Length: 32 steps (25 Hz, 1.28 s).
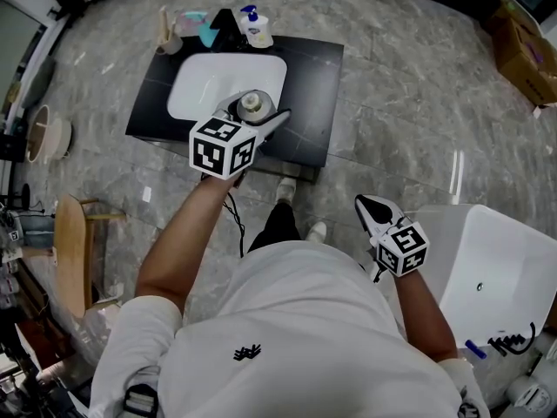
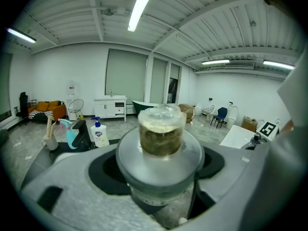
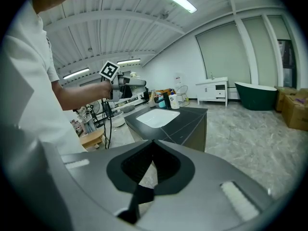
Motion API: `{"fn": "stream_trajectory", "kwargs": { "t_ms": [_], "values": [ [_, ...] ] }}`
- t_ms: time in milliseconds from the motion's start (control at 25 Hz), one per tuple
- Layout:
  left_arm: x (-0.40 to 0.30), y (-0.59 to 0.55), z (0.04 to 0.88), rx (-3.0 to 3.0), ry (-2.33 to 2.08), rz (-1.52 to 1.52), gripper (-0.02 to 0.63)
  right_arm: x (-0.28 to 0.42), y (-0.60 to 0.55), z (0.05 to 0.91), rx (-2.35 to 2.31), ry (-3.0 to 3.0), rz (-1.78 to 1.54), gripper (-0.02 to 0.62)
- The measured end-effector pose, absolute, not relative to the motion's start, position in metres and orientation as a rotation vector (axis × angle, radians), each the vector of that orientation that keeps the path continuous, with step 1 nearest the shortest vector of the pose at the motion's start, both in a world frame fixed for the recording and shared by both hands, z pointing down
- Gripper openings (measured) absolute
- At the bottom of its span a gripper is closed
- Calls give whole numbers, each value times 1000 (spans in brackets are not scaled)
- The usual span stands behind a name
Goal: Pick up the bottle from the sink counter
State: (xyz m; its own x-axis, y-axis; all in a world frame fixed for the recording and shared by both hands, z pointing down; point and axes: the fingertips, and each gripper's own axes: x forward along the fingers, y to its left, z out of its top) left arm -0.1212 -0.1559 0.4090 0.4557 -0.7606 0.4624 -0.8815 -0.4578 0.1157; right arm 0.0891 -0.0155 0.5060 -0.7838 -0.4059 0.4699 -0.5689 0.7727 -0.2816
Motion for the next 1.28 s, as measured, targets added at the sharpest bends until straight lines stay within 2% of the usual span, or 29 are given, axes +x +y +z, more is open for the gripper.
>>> {"fn": "stream_trajectory", "kwargs": {
  "t_ms": [1280],
  "values": [
    [-113,-136,409,2368,-1390,505,348,83,1,505,685,-2614,566,12]
  ]
}}
